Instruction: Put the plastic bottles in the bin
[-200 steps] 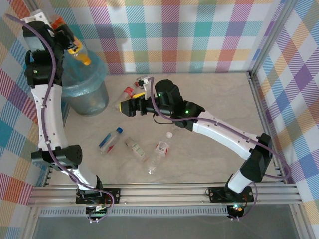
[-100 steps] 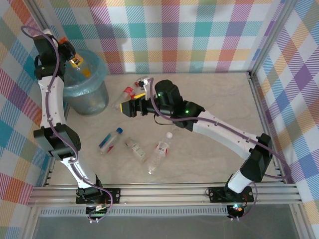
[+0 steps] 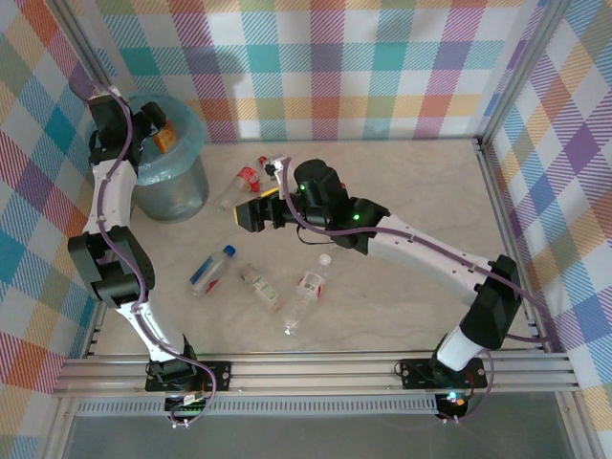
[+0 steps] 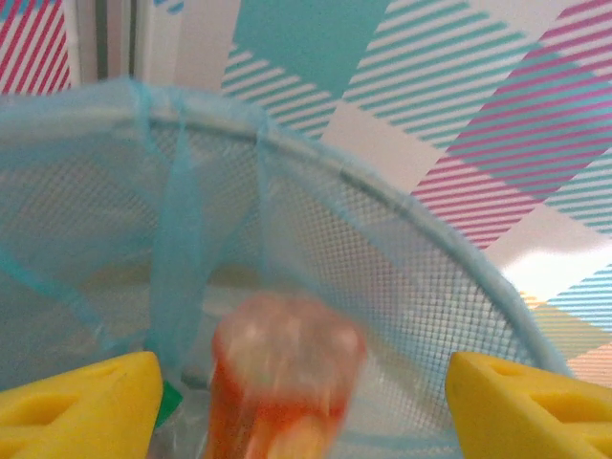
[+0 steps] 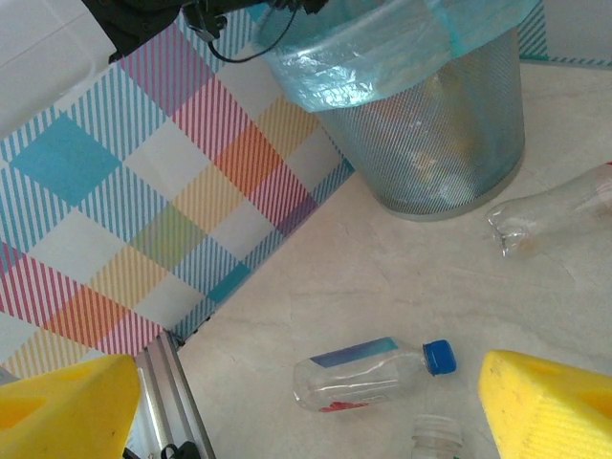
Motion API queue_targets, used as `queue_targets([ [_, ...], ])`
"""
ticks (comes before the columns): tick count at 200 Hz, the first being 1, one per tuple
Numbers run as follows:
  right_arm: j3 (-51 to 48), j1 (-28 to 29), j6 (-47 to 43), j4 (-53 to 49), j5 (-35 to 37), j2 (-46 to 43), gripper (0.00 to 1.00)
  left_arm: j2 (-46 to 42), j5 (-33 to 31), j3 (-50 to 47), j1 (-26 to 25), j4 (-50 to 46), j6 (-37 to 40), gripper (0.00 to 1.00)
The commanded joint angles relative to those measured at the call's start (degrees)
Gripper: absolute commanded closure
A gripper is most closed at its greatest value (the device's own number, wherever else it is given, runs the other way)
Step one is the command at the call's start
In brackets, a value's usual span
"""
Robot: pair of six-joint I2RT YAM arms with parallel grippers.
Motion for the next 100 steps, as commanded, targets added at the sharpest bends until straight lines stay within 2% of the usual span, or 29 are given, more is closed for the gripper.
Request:
queue_targets([
  [1,1.77,0.20,-1.23,-0.14,-0.32,1.32,0.09,-1.29,1.14,1.31,0.25,3.40,-0.34,0.21],
  [100,3.47,0.21,-3.24,-2.44,2.05,1.58,0.09,-3.97,1.80,4.44,0.23,1.27,-0.17,0.21],
])
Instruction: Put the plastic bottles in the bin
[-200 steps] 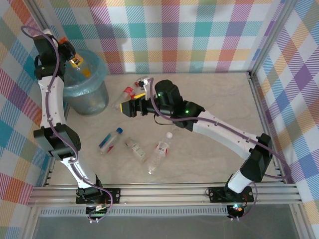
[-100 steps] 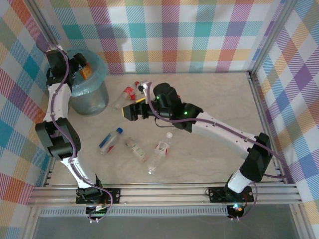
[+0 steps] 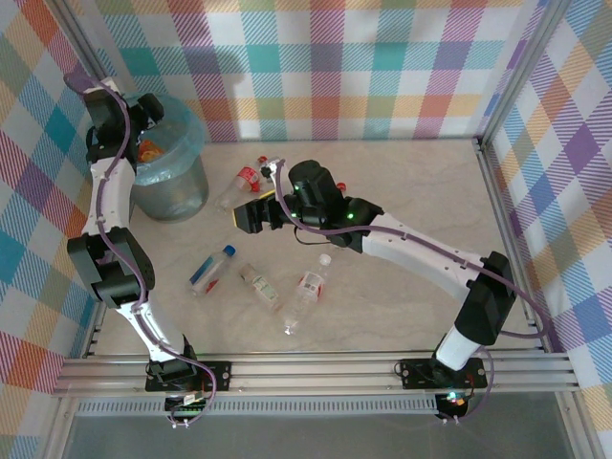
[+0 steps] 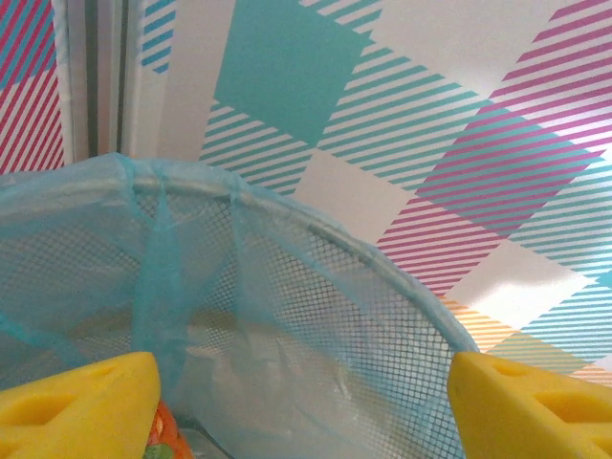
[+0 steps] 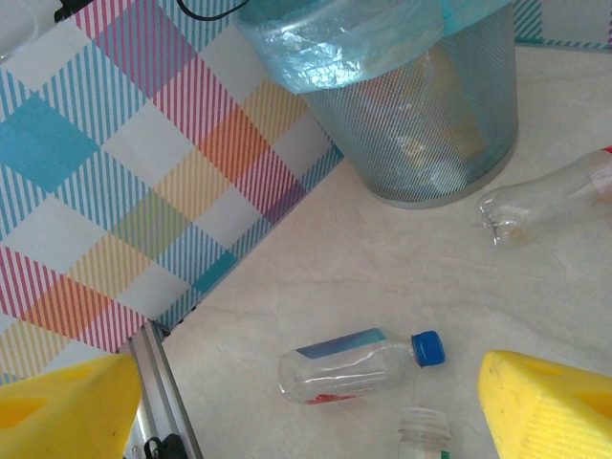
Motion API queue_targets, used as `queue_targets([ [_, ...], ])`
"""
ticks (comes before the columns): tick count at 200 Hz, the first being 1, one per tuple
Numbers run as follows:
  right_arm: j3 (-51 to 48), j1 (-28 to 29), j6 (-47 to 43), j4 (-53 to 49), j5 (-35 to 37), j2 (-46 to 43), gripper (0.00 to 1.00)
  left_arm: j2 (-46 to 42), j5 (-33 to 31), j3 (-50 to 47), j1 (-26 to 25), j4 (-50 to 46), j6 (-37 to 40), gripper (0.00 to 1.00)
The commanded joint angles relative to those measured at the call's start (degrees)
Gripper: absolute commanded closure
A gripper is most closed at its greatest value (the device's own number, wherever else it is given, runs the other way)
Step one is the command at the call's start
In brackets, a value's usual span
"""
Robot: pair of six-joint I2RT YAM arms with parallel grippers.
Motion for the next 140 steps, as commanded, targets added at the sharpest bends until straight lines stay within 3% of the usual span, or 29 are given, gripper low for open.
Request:
queue_targets([
  [1,2.55,0.17,-1.97,-1.52,1.88,-0.37,0.09,-3.88,1.39,2.28,0.21,0.12,-0.19,0.21],
  [85,2.99,-4.09,-2.25,-14.45,9.07,-1.96,0.08,-16.03,-0.14,5.75,-2.61,-11.39,1.77,0.22],
  [140,0.21,-13.66,2.72,-22.46,10.94,-1.16,0.04,-27.53,-4.39,-0.97,-14.24,-18.37,6.48,0.22],
])
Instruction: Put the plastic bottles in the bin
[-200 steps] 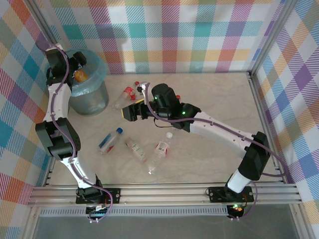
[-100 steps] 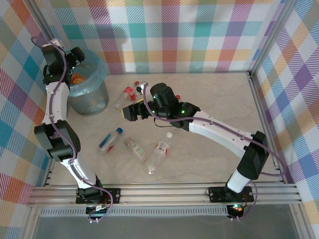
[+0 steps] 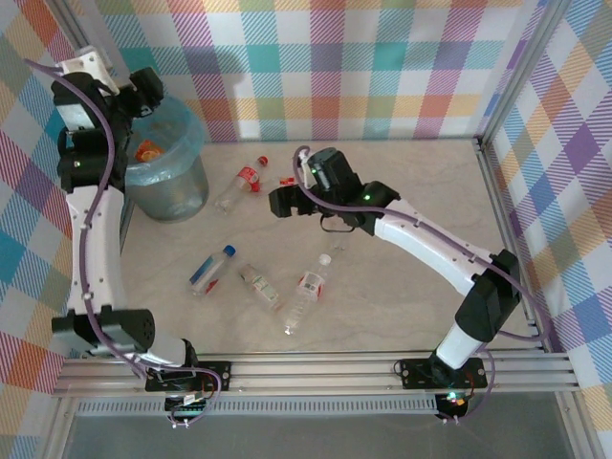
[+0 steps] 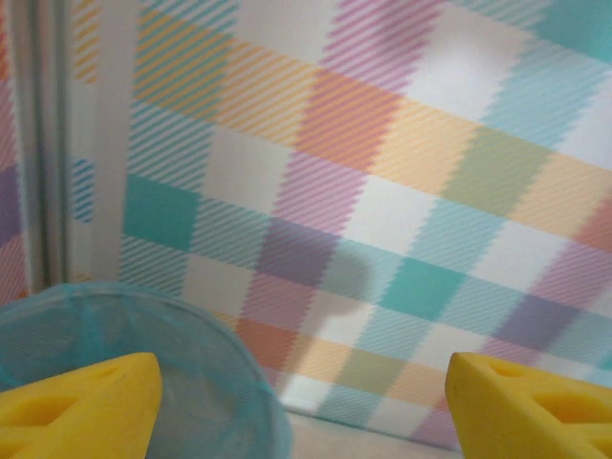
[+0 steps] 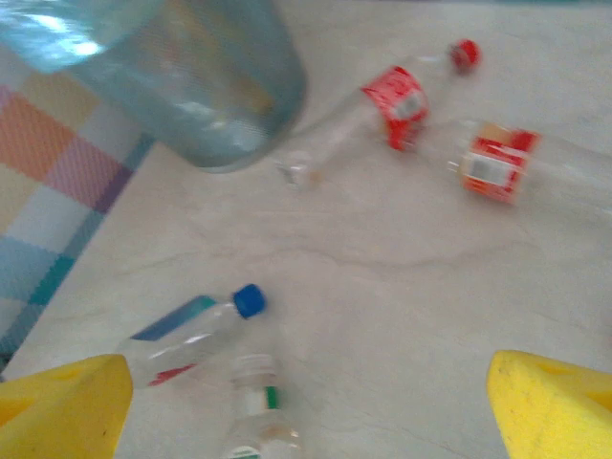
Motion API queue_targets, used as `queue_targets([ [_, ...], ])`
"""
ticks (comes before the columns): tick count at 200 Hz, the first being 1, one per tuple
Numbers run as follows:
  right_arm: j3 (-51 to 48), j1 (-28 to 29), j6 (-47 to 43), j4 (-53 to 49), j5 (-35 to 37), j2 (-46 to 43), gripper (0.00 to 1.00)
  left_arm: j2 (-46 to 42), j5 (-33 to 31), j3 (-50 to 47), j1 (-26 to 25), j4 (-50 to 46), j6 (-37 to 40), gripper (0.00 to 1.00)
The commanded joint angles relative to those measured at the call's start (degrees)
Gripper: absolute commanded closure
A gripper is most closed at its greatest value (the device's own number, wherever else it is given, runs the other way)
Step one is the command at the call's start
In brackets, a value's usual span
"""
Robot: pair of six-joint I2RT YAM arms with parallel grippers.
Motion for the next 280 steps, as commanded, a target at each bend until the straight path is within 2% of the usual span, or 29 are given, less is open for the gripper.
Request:
queue_targets([
  [1,-1.59,-4.34,2.94,-5.28,1.37,-0.91,0.04,-4.48,-2.30,-3.99,-5.25,-4.90,3.23,0.22],
  [36,-2.36,-10.43,5.77,-6.95,-3.16,2.19,0.06,-8.47,-4.65,-8.24,-16.22,-9.04,6.31,0.23],
  [72,-4.40,-10.63,8.50,-10.64,-5.92,3.00,0.09,-10.93,-6.64,-13.21,-26.73,-13.80,8.27,0.23],
  [101,-12.64,-9.96,15.45,-10.66,-9.49,-0.60,0.11,-13.08,-6.00,-19.11,-31.62,-16.41,6.95,0.22],
  [138,-23.06,-5.98,21.41,-9.08,-10.23,-5.49,0.12,-15.65,-4.28,-27.62,-34.06,-16.89,5.06,0.22],
  [169,-26.04,-5.49,21.56,-9.77,-8.21,-6.70,0.12,-16.80,-2.73,-31.83,-34.46,-16.46,3.34,0.21],
  [197,-21.71,-7.06,15.43,-12.52,-3.54,-5.28,0.11,-15.58,-0.49,-32.53,-34.46,-17.43,2.30,0.20],
  [222,-16.64,-10.35,10.77,-13.58,-1.99,-1.25,0.09,-13.11,-1.09,-31.39,-34.46,-19.78,0.51,0.20],
  [249,-9.95,-12.84,6.76,-14.10,-1.44,5.54,0.07,-11.91,-1.88,-30.72,-34.46,-22.06,-1.01,0.19],
  [280,-4.51,-14.31,6.09,-14.41,-3.80,14.35,0.07,-12.74,-2.53,-31.36,-34.46,-23.14,-2.13,0.19],
])
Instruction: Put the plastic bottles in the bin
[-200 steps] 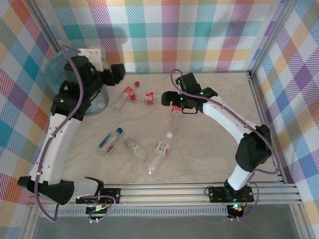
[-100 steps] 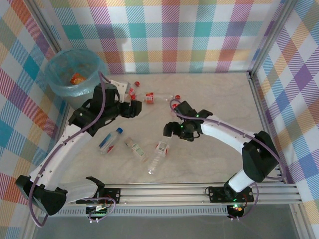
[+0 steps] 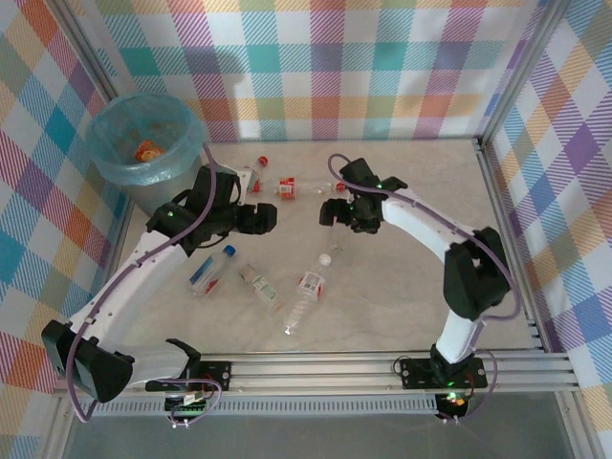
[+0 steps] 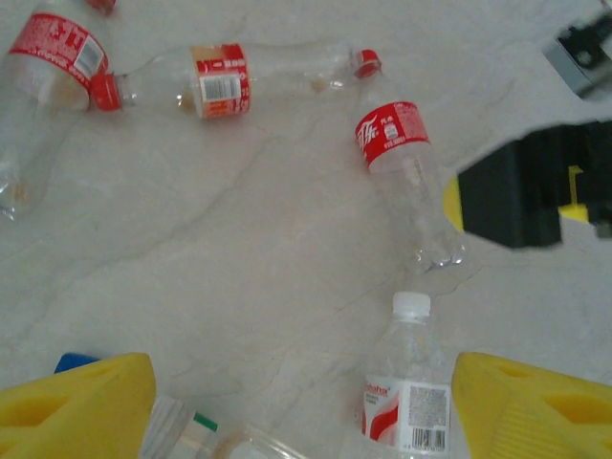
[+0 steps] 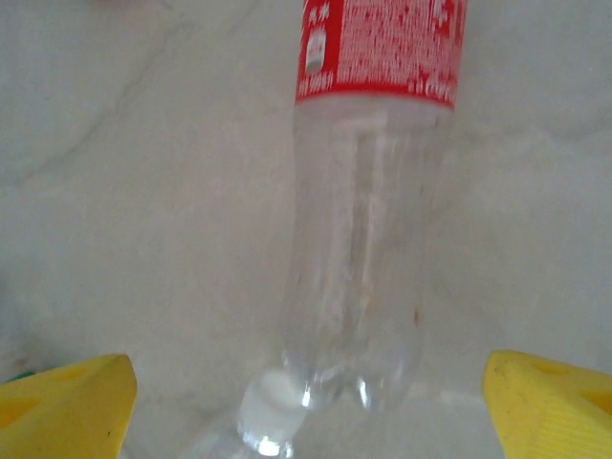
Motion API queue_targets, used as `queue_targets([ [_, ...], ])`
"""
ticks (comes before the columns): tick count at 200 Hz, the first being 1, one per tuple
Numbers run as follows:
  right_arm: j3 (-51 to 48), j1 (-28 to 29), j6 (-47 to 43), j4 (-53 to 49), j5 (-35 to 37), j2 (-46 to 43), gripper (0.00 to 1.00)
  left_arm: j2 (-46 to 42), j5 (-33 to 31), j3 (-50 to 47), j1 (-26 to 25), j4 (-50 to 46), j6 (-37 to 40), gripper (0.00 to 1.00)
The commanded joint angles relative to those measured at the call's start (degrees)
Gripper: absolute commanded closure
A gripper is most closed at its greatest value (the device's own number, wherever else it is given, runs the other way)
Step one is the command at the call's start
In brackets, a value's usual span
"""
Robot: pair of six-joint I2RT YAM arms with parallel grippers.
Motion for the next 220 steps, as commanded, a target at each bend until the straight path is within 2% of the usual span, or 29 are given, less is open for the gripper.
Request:
queue_targets([
  [1,3.26,-0.66,-2.86,-2.22,-0.95,5.79,0.07,-1.23,-0.51,0.86,-0.64,-2.37,-1.95,0.19],
  [35,4.90,-0.75,-2.41,-1.43,-1.02,11.70,0.10,-3.69,-1.57,-0.17,-0.64,-3.42,-2.65,0.18],
  [66,4.23,-0.84,-2.29,-1.36,-0.53,13.43,0.14,-5.93,-2.30,-1.47,-0.64,-3.42,-2.85,0.18],
  [87,2.07,-0.94,-2.29,-0.44,0.29,12.09,0.26,-6.65,-2.54,-1.73,-0.64,-3.53,-3.09,0.18],
  [126,-1.60,-0.99,-2.55,0.84,1.21,6.55,0.42,-6.89,-2.04,-0.71,-0.64,-3.25,-3.97,0.18],
  [188,-9.99,-0.92,-3.68,3.61,0.91,-8.67,0.46,-7.93,0.97,1.59,-0.64,-1.66,-8.30,0.18],
  [220,-14.54,-0.67,-5.49,7.22,-1.81,-18.13,0.48,-8.67,6.13,2.75,-0.64,2.97,-10.93,0.18],
])
